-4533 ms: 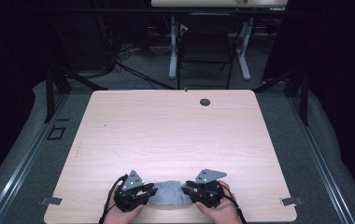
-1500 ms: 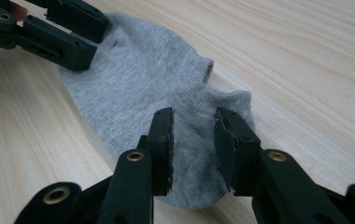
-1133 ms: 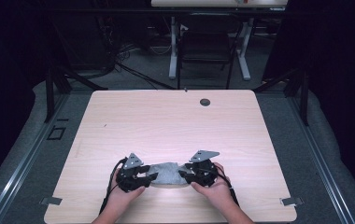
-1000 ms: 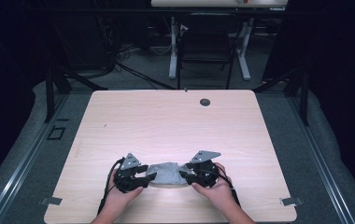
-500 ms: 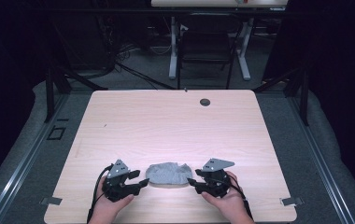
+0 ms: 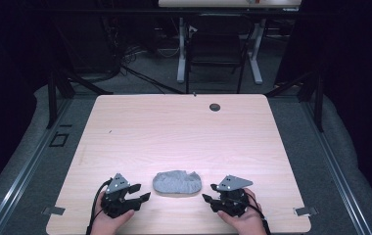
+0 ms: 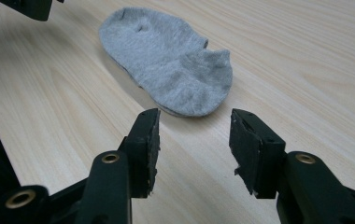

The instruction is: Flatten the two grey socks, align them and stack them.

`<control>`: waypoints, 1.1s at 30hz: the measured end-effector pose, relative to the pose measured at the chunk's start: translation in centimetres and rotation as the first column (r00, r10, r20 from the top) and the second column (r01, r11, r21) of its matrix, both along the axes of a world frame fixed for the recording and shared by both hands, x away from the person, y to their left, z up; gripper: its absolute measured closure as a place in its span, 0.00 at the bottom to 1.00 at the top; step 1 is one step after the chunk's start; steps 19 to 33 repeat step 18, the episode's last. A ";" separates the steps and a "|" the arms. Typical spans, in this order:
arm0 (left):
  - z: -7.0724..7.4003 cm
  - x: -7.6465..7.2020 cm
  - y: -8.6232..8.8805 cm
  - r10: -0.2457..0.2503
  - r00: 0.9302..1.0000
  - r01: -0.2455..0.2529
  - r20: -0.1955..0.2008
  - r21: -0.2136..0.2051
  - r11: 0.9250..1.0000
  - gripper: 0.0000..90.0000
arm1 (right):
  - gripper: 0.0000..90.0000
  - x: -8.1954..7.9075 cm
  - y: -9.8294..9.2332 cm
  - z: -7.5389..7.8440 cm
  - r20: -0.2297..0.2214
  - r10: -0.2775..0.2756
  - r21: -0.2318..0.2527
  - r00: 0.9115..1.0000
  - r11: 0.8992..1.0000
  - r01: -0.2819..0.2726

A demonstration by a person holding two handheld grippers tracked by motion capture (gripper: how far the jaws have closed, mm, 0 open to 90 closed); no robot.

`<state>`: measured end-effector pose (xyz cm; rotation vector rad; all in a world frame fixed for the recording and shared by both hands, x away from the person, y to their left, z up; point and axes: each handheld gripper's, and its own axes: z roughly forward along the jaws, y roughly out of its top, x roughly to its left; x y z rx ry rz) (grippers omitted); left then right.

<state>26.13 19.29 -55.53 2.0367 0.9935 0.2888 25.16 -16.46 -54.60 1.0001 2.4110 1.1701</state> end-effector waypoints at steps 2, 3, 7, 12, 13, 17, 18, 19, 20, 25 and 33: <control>-0.2 0.1 -0.1 0.005 1.000 -0.005 0.004 0.017 1.000 0.53 | 0.59 0.1 0.0 -0.6 0.002 0.006 -0.006 1.000 1.000 -0.006; -0.3 0.1 -0.2 0.007 1.000 -0.008 0.013 0.022 1.000 0.53 | 0.59 0.1 0.0 -0.8 -0.005 0.008 -0.020 1.000 1.000 -0.009; -0.5 0.1 -0.3 -0.003 1.000 0.002 0.020 0.039 0.999 0.53 | 0.59 0.1 0.1 -1.4 0.003 0.013 -0.020 1.000 1.000 -0.013; -0.7 0.2 -0.5 -0.005 1.000 0.005 0.011 0.030 1.000 0.53 | 0.59 0.4 -0.1 -1.8 -0.008 -0.005 -0.004 1.000 1.000 0.005; -0.8 0.2 -0.5 -0.006 1.000 0.005 0.010 0.024 1.000 0.53 | 0.59 0.5 -0.1 -2.0 -0.009 -0.011 -0.005 1.000 1.000 0.011; -0.8 0.3 -0.5 0.001 1.000 -0.001 0.011 0.019 1.000 0.53 | 0.59 0.7 -0.1 -2.2 -0.016 -0.013 -0.010 1.000 1.000 0.013; -0.8 0.4 -0.4 0.001 1.000 -0.001 0.009 0.019 1.000 0.53 | 0.59 0.7 -0.1 -2.2 -0.017 -0.013 -0.011 1.000 1.000 0.013; -0.8 0.4 -0.4 0.001 1.000 -0.001 0.009 0.019 1.000 0.53 | 0.59 0.7 -0.1 -2.2 -0.017 -0.013 -0.011 1.000 1.000 0.013; -0.8 0.4 -0.4 0.001 1.000 -0.001 0.009 0.019 1.000 0.53 | 0.59 0.7 -0.1 -2.2 -0.017 -0.013 -0.011 1.000 1.000 0.013; -0.8 0.4 -0.4 0.001 1.000 -0.001 0.009 0.019 1.000 0.53 | 0.59 0.7 -0.1 -2.2 -0.017 -0.013 -0.011 1.000 1.000 0.013; -0.8 0.4 -0.4 0.001 1.000 -0.001 0.009 0.019 1.000 0.53 | 0.59 0.7 -0.1 -2.2 -0.017 -0.013 -0.011 1.000 1.000 0.013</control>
